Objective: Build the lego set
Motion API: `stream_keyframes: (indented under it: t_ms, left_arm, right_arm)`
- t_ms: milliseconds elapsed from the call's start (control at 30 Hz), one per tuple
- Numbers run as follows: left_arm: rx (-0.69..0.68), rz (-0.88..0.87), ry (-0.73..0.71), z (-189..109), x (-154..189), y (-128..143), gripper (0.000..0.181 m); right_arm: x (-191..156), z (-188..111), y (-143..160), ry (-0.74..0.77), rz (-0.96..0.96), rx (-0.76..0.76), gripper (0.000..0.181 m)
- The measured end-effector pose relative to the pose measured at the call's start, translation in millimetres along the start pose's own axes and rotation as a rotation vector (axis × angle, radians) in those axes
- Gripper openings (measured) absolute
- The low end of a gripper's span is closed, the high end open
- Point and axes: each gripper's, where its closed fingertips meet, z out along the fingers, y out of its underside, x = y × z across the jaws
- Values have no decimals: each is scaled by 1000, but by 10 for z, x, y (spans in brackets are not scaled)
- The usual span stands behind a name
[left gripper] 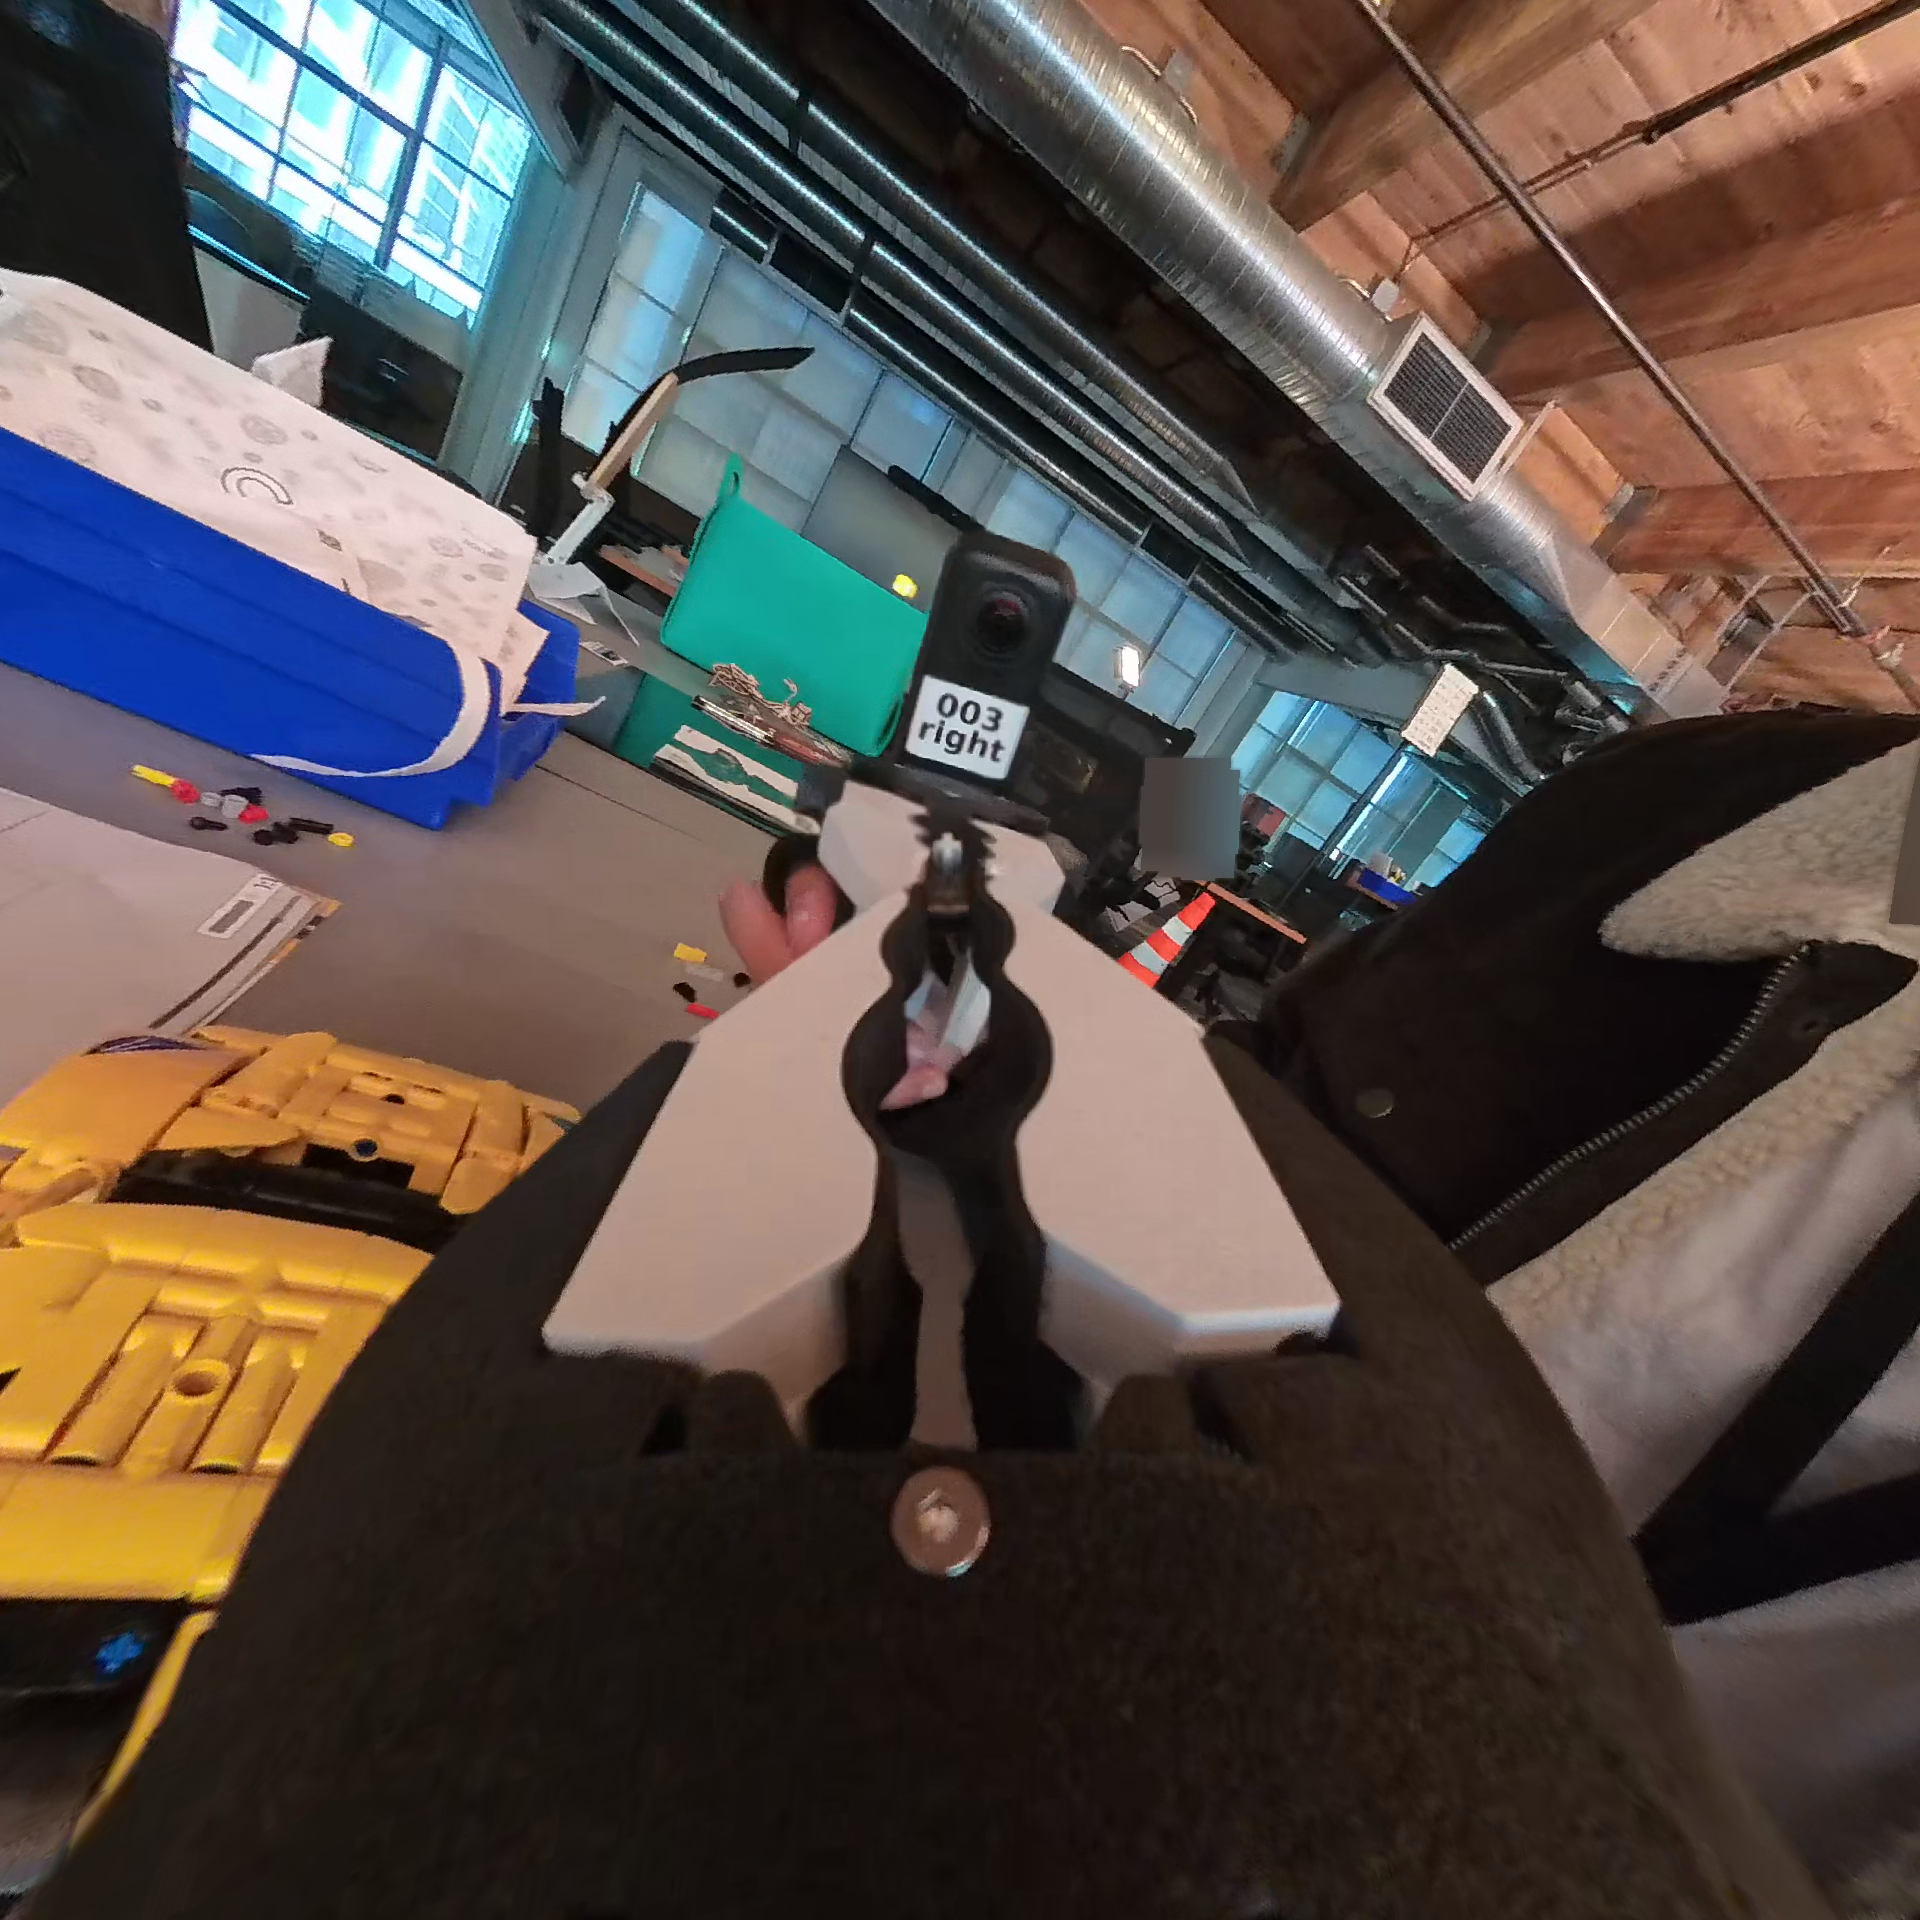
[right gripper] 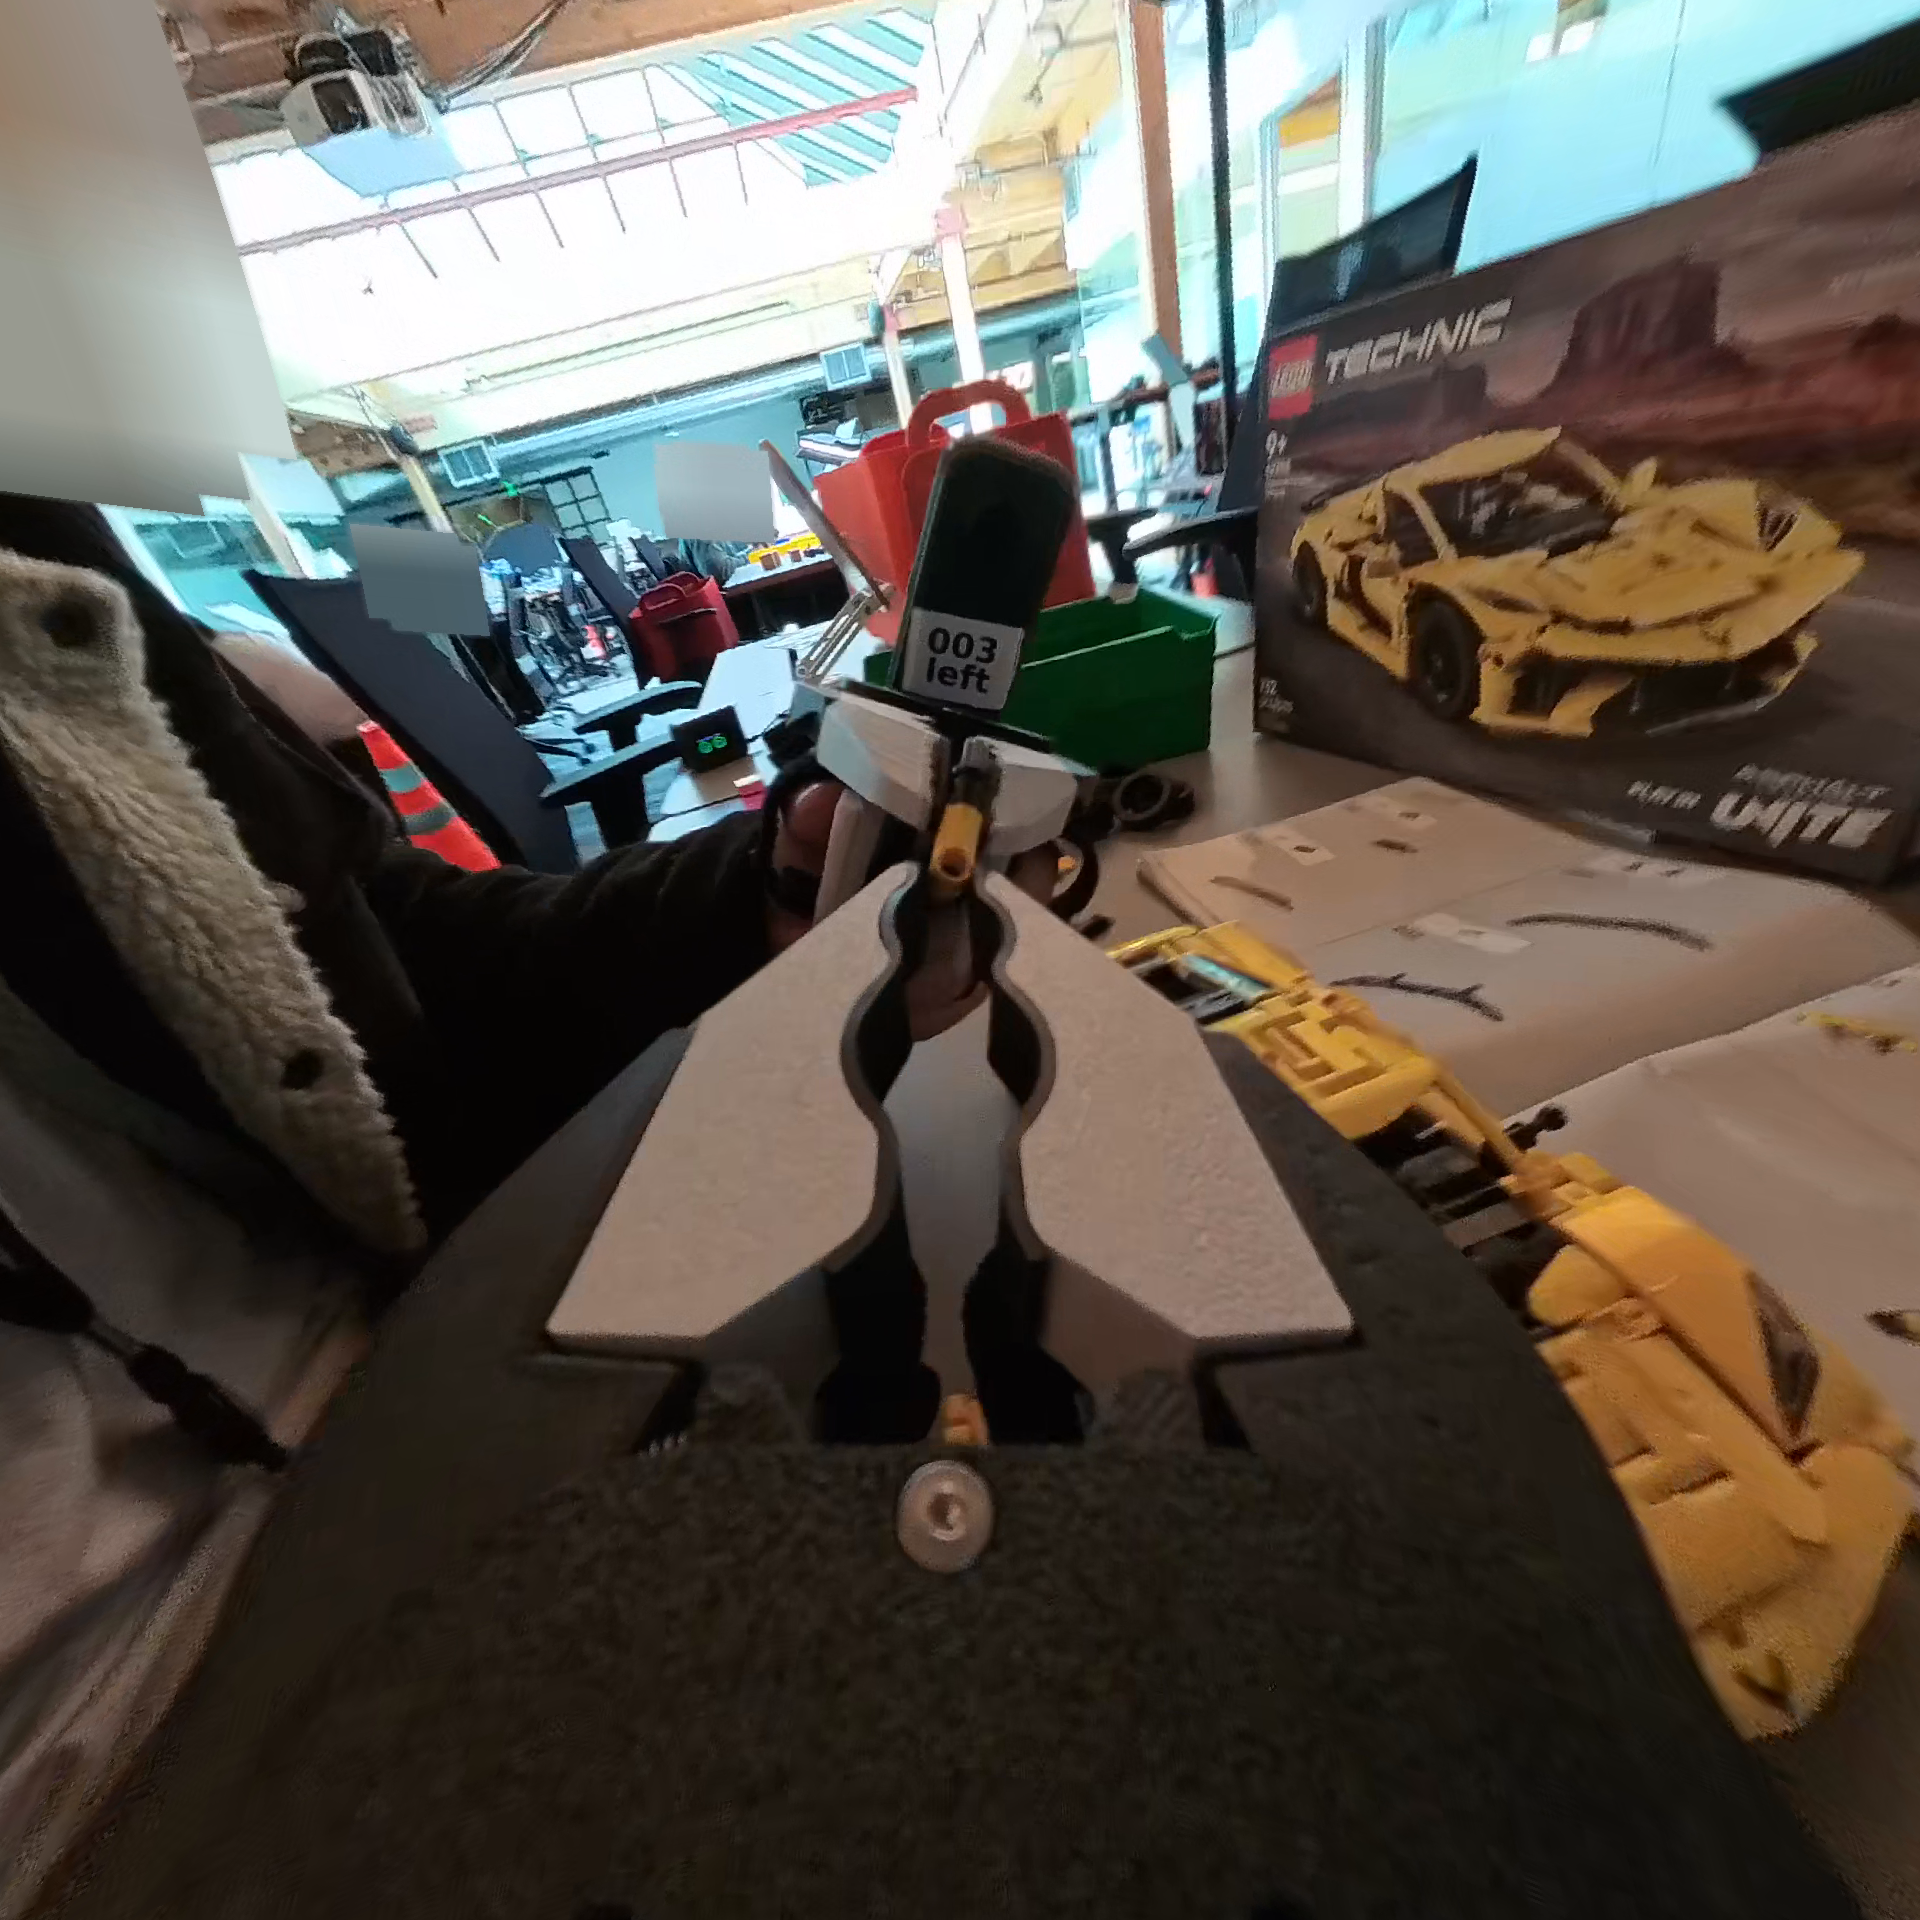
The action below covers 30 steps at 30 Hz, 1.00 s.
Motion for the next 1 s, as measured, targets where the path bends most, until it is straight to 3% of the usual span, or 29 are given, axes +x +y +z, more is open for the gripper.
stream_keyframes:
  t_ms: [100,200,267,333,433,600,667,733,1000]
  left_arm:
    - [12,-2,5,-8,1,-19,7]
    - [-19,0,-1,-10,-4,17,7]
    - [-52,-55,24,-8,7,72,7]
    - [-122,-171,70,-20,17,195,7]
    - [-232,-287,104,-46,25,389,7]
    - [-311,-368,158,-23,150,509,7]
    - [-325,-395,174,-22,173,541,7]
    - [-337,-419,186,-24,185,564,7]
    - [-323,-395,150,-7,113,571,7]
  right_arm:
    - [-24,37,20,-39,99,-3,6]
    - [-27,36,64,-42,74,-34,6]
    - [-22,6,103,-30,-1,-69,13]
    - [6,-51,100,20,-160,-87,35]
    - [-148,-88,117,10,-435,-102,43]
    - [-323,-45,274,-54,-467,-199,50]
    - [-323,-12,357,-56,-491,-234,47]
    - [-312,6,345,-42,-522,-218,27]
    - [-219,-27,356,36,-580,-286,16]
